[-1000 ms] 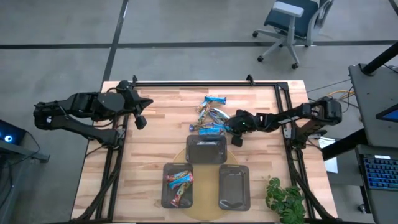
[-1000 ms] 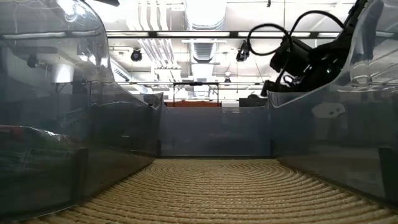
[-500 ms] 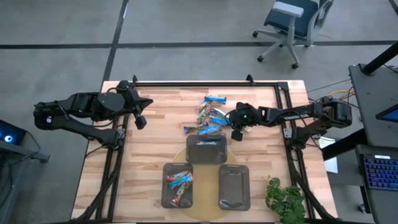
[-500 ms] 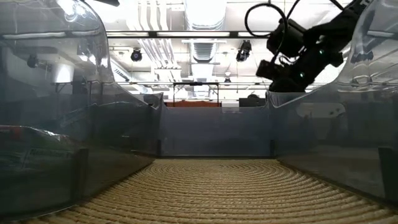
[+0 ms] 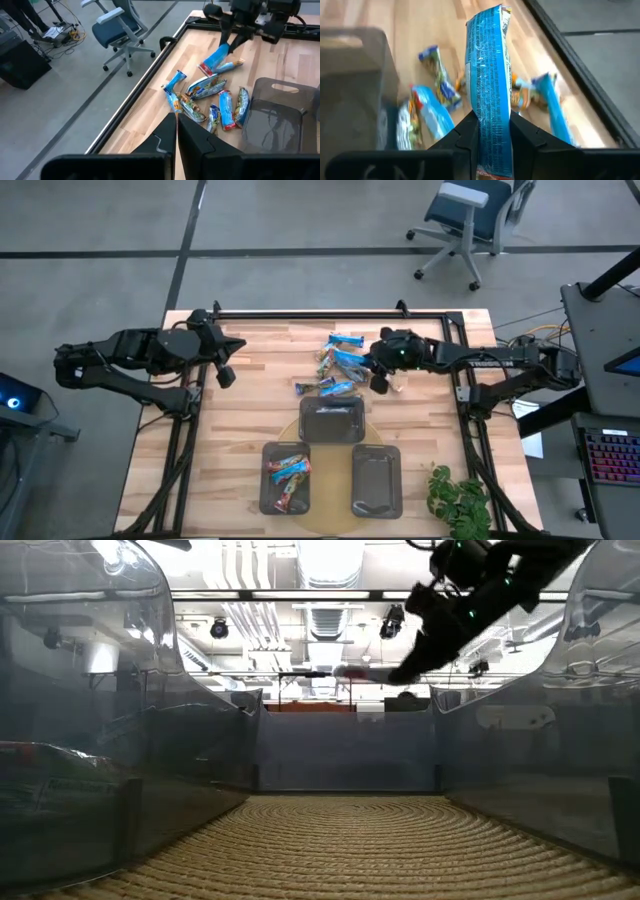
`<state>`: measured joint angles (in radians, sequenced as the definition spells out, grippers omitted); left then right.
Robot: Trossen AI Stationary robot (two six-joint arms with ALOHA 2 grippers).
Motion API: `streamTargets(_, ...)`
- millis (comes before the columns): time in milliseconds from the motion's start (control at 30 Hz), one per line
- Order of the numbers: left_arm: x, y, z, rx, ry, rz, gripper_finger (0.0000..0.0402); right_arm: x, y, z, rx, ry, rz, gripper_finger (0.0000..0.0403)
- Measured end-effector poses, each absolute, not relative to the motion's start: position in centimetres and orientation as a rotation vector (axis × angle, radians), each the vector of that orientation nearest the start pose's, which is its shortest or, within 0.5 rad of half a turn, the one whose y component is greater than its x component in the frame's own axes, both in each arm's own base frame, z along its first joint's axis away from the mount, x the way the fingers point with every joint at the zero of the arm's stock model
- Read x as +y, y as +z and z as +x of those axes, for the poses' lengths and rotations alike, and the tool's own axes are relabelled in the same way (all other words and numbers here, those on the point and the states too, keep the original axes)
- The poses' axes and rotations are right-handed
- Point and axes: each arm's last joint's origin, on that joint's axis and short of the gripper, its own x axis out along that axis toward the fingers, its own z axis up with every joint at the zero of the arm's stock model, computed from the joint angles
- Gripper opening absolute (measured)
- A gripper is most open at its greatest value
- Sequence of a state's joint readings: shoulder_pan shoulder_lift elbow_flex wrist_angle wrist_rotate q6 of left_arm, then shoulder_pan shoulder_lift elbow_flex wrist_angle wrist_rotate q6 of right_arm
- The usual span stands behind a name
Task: Pick and place Granola Bars by type
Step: Put the right red granola bar into the bottom left black bin
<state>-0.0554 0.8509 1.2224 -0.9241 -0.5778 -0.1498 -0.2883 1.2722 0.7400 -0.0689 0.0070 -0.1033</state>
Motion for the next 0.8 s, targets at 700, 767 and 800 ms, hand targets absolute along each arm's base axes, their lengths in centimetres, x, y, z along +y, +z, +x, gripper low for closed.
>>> streamTargets(700,0.8,40.0,11.1,0.498,0.464,0.028,0.0,-3.6,31.1,28.1,0.409,0.021,0.057,0.0065)
streamTargets(767,0.8,40.1,10.9,0.491,0.465,0.026,0.0,-3.1,31.1,28.2,0.407,0.04,0.06,0.0065)
streamTargets(800,0.8,40.1,10.8,0.489,0.465,0.025,0.0,-2.7,31.1,28.2,0.407,0.052,0.058,0.0065)
